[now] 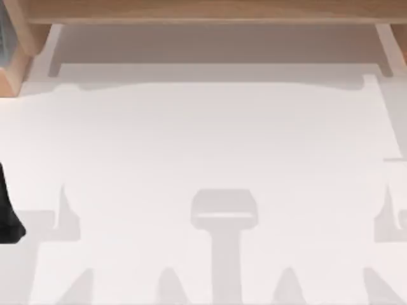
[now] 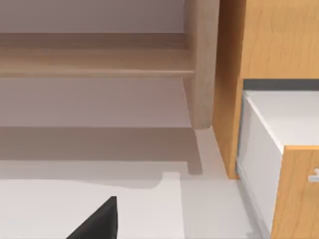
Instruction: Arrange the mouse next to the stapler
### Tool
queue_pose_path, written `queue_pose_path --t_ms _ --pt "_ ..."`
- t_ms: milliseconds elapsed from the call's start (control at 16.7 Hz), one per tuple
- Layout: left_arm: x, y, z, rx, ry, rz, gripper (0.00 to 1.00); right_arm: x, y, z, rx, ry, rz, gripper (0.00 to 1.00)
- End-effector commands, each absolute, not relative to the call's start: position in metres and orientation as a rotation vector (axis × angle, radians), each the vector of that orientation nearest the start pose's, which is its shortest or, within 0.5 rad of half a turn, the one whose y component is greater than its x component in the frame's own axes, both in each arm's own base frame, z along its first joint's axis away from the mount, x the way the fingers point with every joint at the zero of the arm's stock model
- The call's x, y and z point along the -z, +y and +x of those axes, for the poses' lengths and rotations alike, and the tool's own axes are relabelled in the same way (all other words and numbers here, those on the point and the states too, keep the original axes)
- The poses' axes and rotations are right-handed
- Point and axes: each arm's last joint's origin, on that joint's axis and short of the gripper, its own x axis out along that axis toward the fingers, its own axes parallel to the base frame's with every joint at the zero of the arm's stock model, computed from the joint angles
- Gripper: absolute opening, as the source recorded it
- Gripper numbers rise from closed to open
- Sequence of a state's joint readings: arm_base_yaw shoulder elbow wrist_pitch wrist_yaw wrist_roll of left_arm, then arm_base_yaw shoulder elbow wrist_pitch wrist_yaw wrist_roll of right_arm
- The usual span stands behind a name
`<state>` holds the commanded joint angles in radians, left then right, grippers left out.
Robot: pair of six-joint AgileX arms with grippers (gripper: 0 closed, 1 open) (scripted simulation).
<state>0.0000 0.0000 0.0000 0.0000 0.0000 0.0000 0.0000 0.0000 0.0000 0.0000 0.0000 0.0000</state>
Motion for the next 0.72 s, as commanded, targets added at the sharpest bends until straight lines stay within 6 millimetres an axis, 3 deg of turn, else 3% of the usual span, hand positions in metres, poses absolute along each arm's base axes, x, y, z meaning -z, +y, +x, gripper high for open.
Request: queue_pose_path --t_ms 180,360,540,720 --pt "-0.160 -0.001 0.106 0.000 0.000 0.000 1.00 -0.162 -0.002 0.106 0.005 0.009 0.000 1.00" --pt "-0.160 -0.001 0.106 0.000 0.000 0.000 1.00 -0.177 -0.006 0.106 0.048 0.093 -0.003 1.00" --pt "-0.160 -0.001 0.106 0.000 0.000 0.000 1.00 -0.211 -0.014 0.113 0.116 0.242 -0.003 1.00" --pt "-0.160 -0.001 0.106 0.000 0.000 0.000 1.00 -0.260 -0.026 0.135 0.186 0.428 0.007 1.00"
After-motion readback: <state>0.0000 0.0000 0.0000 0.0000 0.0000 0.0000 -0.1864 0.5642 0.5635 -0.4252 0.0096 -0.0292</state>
